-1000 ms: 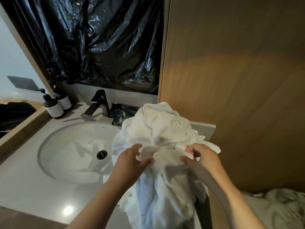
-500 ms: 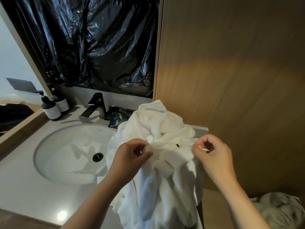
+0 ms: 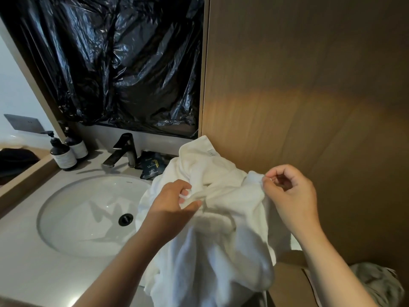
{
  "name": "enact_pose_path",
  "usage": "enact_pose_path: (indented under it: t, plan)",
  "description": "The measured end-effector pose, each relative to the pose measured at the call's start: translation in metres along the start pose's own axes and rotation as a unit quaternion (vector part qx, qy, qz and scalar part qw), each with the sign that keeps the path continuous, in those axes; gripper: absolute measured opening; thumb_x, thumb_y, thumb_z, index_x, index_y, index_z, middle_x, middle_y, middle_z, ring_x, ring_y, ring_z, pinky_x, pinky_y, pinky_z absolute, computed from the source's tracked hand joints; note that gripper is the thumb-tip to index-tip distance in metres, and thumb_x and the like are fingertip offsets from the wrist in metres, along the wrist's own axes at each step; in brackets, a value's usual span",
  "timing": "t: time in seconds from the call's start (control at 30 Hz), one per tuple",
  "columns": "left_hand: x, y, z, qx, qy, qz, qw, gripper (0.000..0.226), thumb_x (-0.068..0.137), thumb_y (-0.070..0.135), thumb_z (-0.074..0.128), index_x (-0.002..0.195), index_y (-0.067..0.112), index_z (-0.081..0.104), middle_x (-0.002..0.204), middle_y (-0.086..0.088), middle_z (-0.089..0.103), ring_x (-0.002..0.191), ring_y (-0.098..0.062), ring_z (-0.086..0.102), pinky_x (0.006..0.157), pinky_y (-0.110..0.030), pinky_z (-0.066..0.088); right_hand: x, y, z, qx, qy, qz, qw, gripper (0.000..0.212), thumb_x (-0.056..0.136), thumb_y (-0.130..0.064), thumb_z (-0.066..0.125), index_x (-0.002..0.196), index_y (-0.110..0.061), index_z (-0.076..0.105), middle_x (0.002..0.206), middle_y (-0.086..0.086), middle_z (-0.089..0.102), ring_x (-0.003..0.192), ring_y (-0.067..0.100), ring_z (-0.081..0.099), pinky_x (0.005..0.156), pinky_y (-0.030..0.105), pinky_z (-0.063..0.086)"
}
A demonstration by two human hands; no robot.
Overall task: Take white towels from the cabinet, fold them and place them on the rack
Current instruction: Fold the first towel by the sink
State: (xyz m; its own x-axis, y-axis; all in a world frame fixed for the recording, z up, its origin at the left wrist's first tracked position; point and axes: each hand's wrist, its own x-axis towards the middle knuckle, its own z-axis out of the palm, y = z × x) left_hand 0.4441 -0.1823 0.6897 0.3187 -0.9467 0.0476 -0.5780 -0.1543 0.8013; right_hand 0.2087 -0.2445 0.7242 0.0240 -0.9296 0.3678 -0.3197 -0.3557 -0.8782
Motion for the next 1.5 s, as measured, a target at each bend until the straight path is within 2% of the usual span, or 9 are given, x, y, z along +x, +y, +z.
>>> enact_pose_path:
  t: [0.33, 0.5, 0.63, 0.8, 0.97, 1.17, 1.3, 1.37, 1.5]
  plan:
    - [0.003, 0.021, 0.008, -0.039, -0.051, 0.102, 0.993, 0.038, 0.081, 0.043, 0.072, 0.117, 0.035, 0.064, 0.115, 0.024, 0.06, 0.105, 0.007, 0.054, 0.084, -0.003, 0.038, 0.007, -0.014, -0.007, 0.037, 0.015, -0.034, 0.999, 0.02, 0.084, -0.009, 0.068, 0.078, -0.028, 0.066, 0.072, -0.009, 0.064, 0.064, 0.004, 0.058, 0.056, 0.013, 0.046]
    - [0.005, 0.03, 0.011, -0.098, -0.065, 0.159, 0.98, 0.015, 0.079, 0.036, 0.072, 0.092, 0.028, 0.071, 0.085, 0.008, 0.068, 0.08, -0.006, 0.058, 0.072, -0.018, 0.044, 0.014, -0.022, -0.009, 0.056, 0.009, -0.044, 0.997, 0.017, 0.085, -0.012, 0.068, 0.081, -0.028, 0.067, 0.071, -0.011, 0.064, 0.064, 0.005, 0.058, 0.057, 0.014, 0.045]
    - [0.012, 0.037, 0.002, -0.184, -0.089, 0.1, 0.974, 0.031, 0.088, 0.028, 0.069, 0.067, 0.007, 0.062, 0.06, 0.0, 0.049, 0.056, -0.007, 0.045, 0.056, -0.021, 0.037, 0.015, -0.021, -0.01, 0.064, -0.034, 0.024, 0.997, 0.013, 0.087, -0.022, 0.07, 0.099, -0.027, 0.07, 0.082, -0.011, 0.067, 0.076, 0.003, 0.062, 0.069, 0.016, 0.047]
    - [0.022, 0.041, -0.013, -0.217, -0.186, 0.041, 0.957, 0.03, 0.095, 0.039, 0.058, 0.069, 0.026, 0.066, 0.064, 0.008, 0.058, 0.059, -0.002, 0.052, 0.056, -0.018, 0.043, -0.006, -0.006, -0.02, 0.073, -0.154, 0.106, 0.98, 0.065, 0.067, -0.056, 0.07, 0.127, -0.035, 0.059, 0.119, -0.02, 0.066, 0.11, -0.008, 0.059, 0.084, 0.009, 0.049]
    - [0.028, 0.035, -0.016, -0.241, -0.171, -0.003, 0.956, 0.034, 0.096, 0.043, 0.053, 0.072, 0.021, 0.064, 0.069, 0.0, 0.055, 0.06, -0.007, 0.051, 0.06, -0.021, 0.044, -0.025, 0.017, -0.022, 0.011, -0.139, 0.135, 0.981, 0.055, 0.08, -0.036, 0.073, 0.132, -0.03, 0.055, 0.131, -0.018, 0.057, 0.121, 0.001, 0.053, 0.097, 0.018, 0.043]
    - [0.027, 0.026, -0.015, -0.237, -0.158, -0.072, 0.956, 0.047, 0.097, 0.049, 0.046, 0.087, 0.009, 0.068, 0.069, 0.0, 0.053, 0.067, -0.013, 0.049, 0.072, -0.026, 0.053, -0.032, 0.042, -0.022, -0.092, -0.145, 0.187, 0.967, 0.059, 0.085, -0.044, 0.068, 0.138, -0.032, 0.046, 0.13, -0.02, 0.047, 0.117, 0.001, 0.044, 0.093, 0.024, 0.04]
    - [0.025, 0.016, -0.017, -0.223, -0.168, -0.073, 0.957, 0.062, 0.09, 0.058, 0.05, 0.095, 0.0, 0.069, 0.077, -0.004, 0.06, 0.073, -0.013, 0.057, 0.072, -0.024, 0.055, -0.031, 0.047, -0.019, -0.094, -0.148, 0.171, 0.97, 0.023, 0.088, -0.029, 0.07, 0.101, -0.011, 0.068, 0.09, -0.003, 0.066, 0.088, 0.008, 0.059, 0.08, 0.035, 0.049]
    - [0.024, 0.011, -0.02, -0.219, -0.179, -0.065, 0.957, 0.058, 0.087, 0.059, 0.058, 0.085, 0.002, 0.068, 0.077, -0.01, 0.055, 0.075, -0.016, 0.055, 0.066, -0.022, 0.054, -0.031, 0.046, -0.016, -0.093, -0.147, 0.127, 0.977, 0.034, 0.089, -0.023, 0.068, 0.074, 0.006, 0.055, 0.067, 0.019, 0.05, 0.062, 0.014, 0.047, 0.063, 0.033, 0.038]
    - [0.02, 0.005, -0.028, -0.213, -0.169, -0.03, 0.962, 0.041, 0.068, 0.057, 0.071, 0.06, 0.017, 0.06, 0.064, -0.002, 0.055, 0.062, -0.014, 0.052, 0.061, -0.023, 0.045, -0.026, 0.036, -0.019, -0.056, -0.088, 0.082, 0.991, 0.023, 0.093, -0.024, 0.062, 0.075, -0.01, 0.063, 0.069, 0.012, 0.058, 0.063, 0.022, 0.053, 0.059, 0.03, 0.038]
